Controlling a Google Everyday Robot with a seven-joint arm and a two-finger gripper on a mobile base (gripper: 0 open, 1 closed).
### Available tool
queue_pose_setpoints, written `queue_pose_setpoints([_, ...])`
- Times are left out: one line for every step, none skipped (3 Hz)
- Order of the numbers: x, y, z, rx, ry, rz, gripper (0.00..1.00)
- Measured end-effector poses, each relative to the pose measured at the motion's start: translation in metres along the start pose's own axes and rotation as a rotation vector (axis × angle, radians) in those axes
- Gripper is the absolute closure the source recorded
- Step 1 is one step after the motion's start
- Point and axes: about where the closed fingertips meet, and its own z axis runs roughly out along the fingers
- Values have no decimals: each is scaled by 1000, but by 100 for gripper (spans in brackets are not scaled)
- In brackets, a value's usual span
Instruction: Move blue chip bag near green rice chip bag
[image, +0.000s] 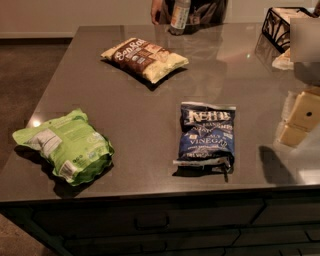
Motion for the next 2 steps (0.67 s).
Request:
queue_pose_setpoints([0, 0, 0, 0, 0, 0, 0])
queue_pose_setpoints([-7, 1, 16, -12, -2, 23, 0])
